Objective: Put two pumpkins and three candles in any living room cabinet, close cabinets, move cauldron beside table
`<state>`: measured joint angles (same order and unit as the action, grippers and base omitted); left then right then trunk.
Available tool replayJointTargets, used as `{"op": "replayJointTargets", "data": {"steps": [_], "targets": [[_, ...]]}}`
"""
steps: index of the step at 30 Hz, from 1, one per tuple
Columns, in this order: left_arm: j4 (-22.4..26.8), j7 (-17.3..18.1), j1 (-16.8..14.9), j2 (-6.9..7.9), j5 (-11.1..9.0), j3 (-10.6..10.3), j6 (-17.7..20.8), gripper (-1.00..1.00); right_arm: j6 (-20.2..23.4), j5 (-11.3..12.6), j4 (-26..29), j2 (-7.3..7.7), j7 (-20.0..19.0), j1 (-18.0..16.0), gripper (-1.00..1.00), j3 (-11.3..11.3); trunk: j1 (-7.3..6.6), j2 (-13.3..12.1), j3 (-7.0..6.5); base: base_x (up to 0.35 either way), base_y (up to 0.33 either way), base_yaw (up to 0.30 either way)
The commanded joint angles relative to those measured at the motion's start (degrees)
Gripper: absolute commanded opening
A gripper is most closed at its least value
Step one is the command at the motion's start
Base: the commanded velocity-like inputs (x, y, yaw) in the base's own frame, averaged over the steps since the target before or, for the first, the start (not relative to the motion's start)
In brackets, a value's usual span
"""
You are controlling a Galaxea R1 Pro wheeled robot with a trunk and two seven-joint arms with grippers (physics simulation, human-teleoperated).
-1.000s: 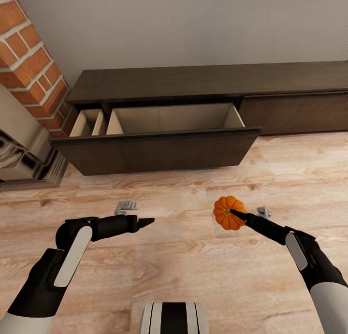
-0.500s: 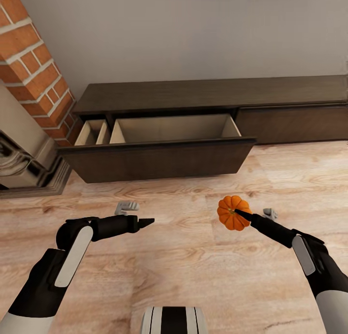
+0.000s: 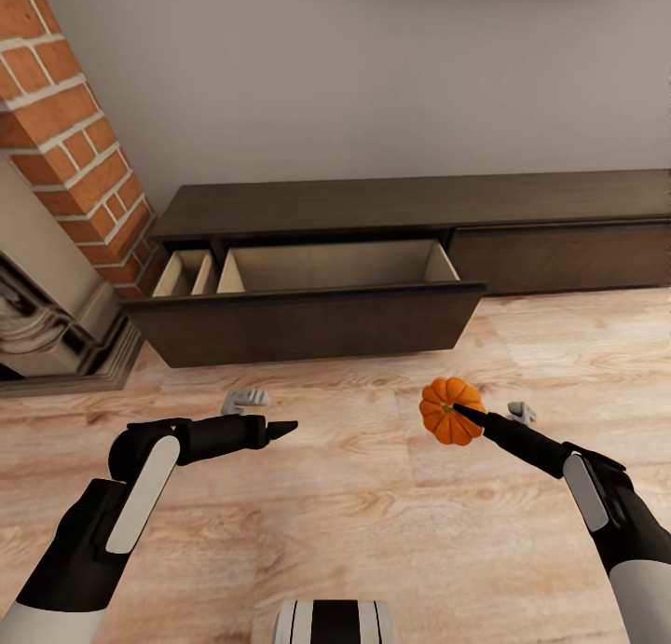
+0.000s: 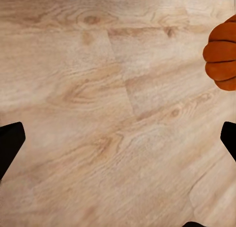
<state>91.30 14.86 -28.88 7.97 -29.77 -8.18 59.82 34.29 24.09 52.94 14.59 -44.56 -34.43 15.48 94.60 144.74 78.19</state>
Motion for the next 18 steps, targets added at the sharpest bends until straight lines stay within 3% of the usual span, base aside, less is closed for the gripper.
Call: {"op": "replayJointTargets", "data": {"steps": [1, 8, 11, 18], "targets": [[0.02, 0.56, -0.03, 0.03, 0.61, -0.03, 0.12, 1.0, 0.51, 0.35, -0.03, 0.0, -0.25, -0.03, -1.0, 0.08, -0.03, 0.0, -0.19, 0.0, 0.0, 0.0], [0.02, 0.52, -0.03, 0.01, 0.68, -0.14, 0.12, 1.0, 0.51, 0.31, -0.1, -0.06, 1.32, -0.03, -1.0, 0.0, -0.21, -0.09, -1.74, 0.0, 0.0, 0.0], [0.02, 0.52, -0.03, 0.01, 0.67, -0.13, 0.12, 1.0, 0.51, 0.43, -0.11, -0.08, 2.92, -0.03, -1.0, -0.24, -0.21, -0.09, -1.77, 0.0, 0.0, 0.029], [0.04, 0.56, -0.03, 0.02, 0.62, -0.01, 0.16, 1.0, 0.51, 0.54, -0.19, -0.11, 3.95, -0.03, -1.0, -0.4, -0.21, -0.09, -2.17, 0.0, 0.0, 0.164]]}}
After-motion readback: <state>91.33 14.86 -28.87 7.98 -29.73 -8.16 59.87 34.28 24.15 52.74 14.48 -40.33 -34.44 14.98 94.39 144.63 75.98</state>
